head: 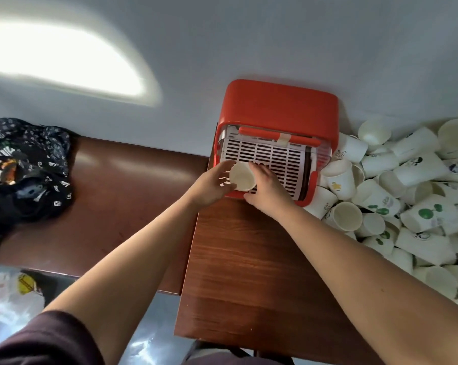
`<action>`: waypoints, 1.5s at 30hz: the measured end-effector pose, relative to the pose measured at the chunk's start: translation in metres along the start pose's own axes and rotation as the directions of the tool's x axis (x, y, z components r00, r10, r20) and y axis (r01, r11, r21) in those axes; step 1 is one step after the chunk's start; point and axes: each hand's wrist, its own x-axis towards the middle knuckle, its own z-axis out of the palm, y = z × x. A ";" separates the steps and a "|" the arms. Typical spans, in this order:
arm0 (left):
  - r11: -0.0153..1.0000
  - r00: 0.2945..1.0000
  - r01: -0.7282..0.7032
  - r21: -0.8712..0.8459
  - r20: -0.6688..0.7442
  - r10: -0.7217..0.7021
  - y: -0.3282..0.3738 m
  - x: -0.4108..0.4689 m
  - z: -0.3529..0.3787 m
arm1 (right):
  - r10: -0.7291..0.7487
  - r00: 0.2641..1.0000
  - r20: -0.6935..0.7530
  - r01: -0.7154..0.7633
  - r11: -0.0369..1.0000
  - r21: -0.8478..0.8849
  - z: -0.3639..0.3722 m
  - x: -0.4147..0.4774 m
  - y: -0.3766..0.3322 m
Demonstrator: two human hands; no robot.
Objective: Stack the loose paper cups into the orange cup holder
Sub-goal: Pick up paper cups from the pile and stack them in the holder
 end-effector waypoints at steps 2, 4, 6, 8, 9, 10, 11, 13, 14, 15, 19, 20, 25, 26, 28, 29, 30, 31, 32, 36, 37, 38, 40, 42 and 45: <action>0.994 0.999 -0.046 0.097 -0.013 0.047 -0.002 0.000 0.004 | 0.030 0.999 -0.040 -0.028 0.998 0.051 0.003 -0.001 0.002; 0.984 0.994 -0.066 0.166 -0.071 0.079 -0.003 0.000 0.005 | 0.056 0.994 -0.090 -0.047 0.995 0.093 0.005 -0.002 0.003; 0.974 0.990 -0.069 0.214 -0.103 0.093 -0.002 0.001 0.005 | 0.088 0.991 -0.099 -0.074 0.988 0.136 0.007 0.000 0.004; 0.969 0.990 -0.075 0.237 -0.099 0.101 0.001 -0.001 0.004 | 0.098 0.992 -0.078 -0.084 0.981 0.172 0.009 0.001 0.004; 0.968 0.990 -0.075 0.241 -0.099 0.102 0.003 -0.003 0.004 | 0.103 0.993 -0.063 -0.089 0.978 0.189 0.009 0.000 0.004; 0.966 0.990 -0.067 0.251 -0.106 0.096 0.005 -0.006 0.003 | 0.107 0.993 -0.046 -0.096 0.975 0.200 0.008 -0.002 0.004; 0.964 0.988 -0.053 0.260 -0.124 0.088 0.008 -0.009 0.003 | 0.108 0.993 -0.038 -0.098 0.973 0.207 0.006 -0.006 0.005; 0.967 0.979 -0.027 0.253 -0.191 0.078 0.013 -0.017 0.004 | 0.105 0.993 -0.062 -0.092 0.977 0.190 -0.001 -0.019 0.009; 0.971 0.971 -0.026 0.237 -0.223 0.081 0.016 -0.021 0.007 | 0.103 0.991 -0.087 -0.088 0.982 0.168 -0.006 -0.029 0.013; 0.975 0.966 -0.034 0.219 -0.244 0.089 0.020 -0.025 0.010 | 0.096 0.988 -0.117 -0.080 0.987 0.139 -0.012 -0.041 0.019; 0.968 0.969 -0.161 0.193 -0.156 0.192 0.042 -0.039 0.040 | 0.079 0.950 -0.303 -0.068 0.997 0.044 -0.041 -0.095 0.058; 0.962 0.970 -0.194 0.192 -0.111 0.217 0.049 -0.040 0.050 | 0.097 0.933 -0.347 -0.095 0.995 0.025 -0.048 -0.108 0.071; 0.909 0.953 -0.302 0.288 0.084 0.290 0.093 -0.030 0.112 | 0.233 0.894 -0.384 -0.279 0.958 -0.067 -0.076 -0.147 0.132; 0.898 0.951 -0.308 0.315 0.121 0.284 0.101 -0.026 0.125 | 0.252 0.895 -0.368 -0.301 0.950 -0.082 -0.079 -0.151 0.140; 0.872 0.943 -0.322 0.369 0.210 0.260 0.113 -0.017 0.150 | 0.270 0.893 -0.360 -0.321 0.942 -0.092 -0.082 -0.157 0.152; 0.857 0.935 -0.332 0.393 0.256 0.244 0.118 -0.013 0.163 | 0.268 0.887 -0.375 -0.321 0.943 -0.085 -0.082 -0.159 0.157; 0.841 0.927 -0.344 0.418 0.295 0.233 0.122 -0.009 0.176 | 0.258 0.877 -0.404 -0.314 0.947 -0.076 -0.083 -0.161 0.162; 0.821 0.920 -0.356 0.446 0.323 0.223 0.124 -0.005 0.187 | 0.246 0.863 -0.441 -0.305 0.950 -0.067 -0.083 -0.162 0.167; 0.802 0.916 -0.364 0.475 0.338 0.215 0.126 -0.002 0.198 | 0.239 0.846 -0.477 -0.304 0.951 -0.062 -0.083 -0.162 0.173; 0.750 0.933 -0.325 0.576 0.327 0.153 0.124 0.010 0.234 | 0.223 0.824 -0.520 -0.317 0.943 -0.099 -0.088 -0.161 0.193; 0.738 0.934 -0.322 0.593 0.324 0.147 0.123 0.012 0.240 | 0.220 0.826 -0.519 -0.318 0.942 -0.106 -0.091 -0.160 0.196; 0.718 0.934 -0.330 0.613 0.323 0.154 0.123 0.014 0.246 | 0.219 0.829 -0.515 -0.317 0.942 -0.109 -0.093 -0.158 0.199; 0.664 0.928 -0.364 0.653 0.318 0.196 0.124 0.017 0.253 | 0.212 0.844 -0.493 -0.310 0.942 -0.127 -0.098 -0.153 0.205; 0.657 0.923 -0.381 0.651 0.315 0.223 0.125 0.020 0.256 | 0.218 0.867 -0.448 -0.310 0.940 -0.143 -0.103 -0.146 0.210; 0.701 0.926 -0.374 0.607 0.287 0.245 0.124 0.020 0.251 | 0.220 0.898 -0.382 -0.303 0.938 -0.171 -0.111 -0.136 0.214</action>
